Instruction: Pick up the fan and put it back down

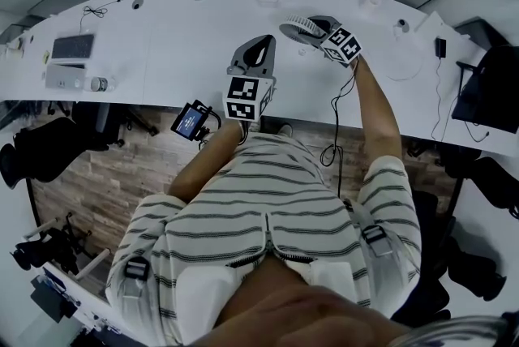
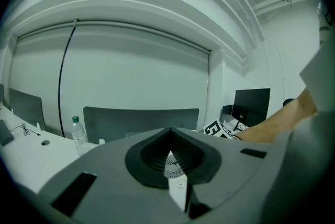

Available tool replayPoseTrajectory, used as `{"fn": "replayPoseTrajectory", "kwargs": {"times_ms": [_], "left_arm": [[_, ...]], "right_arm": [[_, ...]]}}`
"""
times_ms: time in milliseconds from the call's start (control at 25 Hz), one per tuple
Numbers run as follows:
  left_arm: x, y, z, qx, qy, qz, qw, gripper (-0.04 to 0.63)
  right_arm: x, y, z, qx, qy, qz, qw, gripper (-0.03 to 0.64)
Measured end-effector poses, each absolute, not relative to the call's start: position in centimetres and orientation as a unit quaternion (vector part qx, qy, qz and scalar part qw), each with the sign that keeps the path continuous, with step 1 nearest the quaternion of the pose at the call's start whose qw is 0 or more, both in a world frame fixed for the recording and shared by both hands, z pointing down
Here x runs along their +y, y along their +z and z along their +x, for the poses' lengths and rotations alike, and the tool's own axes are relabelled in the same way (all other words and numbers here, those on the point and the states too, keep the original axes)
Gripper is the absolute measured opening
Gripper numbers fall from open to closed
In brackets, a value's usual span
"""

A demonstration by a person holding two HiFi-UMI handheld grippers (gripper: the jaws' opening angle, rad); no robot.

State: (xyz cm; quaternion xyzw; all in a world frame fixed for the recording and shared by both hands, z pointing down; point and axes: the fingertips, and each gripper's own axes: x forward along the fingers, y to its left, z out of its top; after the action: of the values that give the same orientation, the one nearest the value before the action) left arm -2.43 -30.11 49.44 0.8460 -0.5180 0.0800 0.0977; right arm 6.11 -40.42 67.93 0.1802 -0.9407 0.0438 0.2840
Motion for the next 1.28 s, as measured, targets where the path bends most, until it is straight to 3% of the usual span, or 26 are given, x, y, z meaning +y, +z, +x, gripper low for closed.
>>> {"fn": "replayPoseTrajectory", "kwargs": {"times_ms": [680,1280], "left_arm": [[-30.1,49.8,-1.0,-0.499,0.084,0.856,0.102,0.008],[-29.4,49.3,-0.9,-0.491,0.076,0.862,0.101,0.008]], "right_arm": [[-40.5,67.2,6.7,-0.931,0.057,0.197,0.302,0.229],[-39.4,62.3,7.6,-0.935,0.074,0.257,0.234,0.208]]}}
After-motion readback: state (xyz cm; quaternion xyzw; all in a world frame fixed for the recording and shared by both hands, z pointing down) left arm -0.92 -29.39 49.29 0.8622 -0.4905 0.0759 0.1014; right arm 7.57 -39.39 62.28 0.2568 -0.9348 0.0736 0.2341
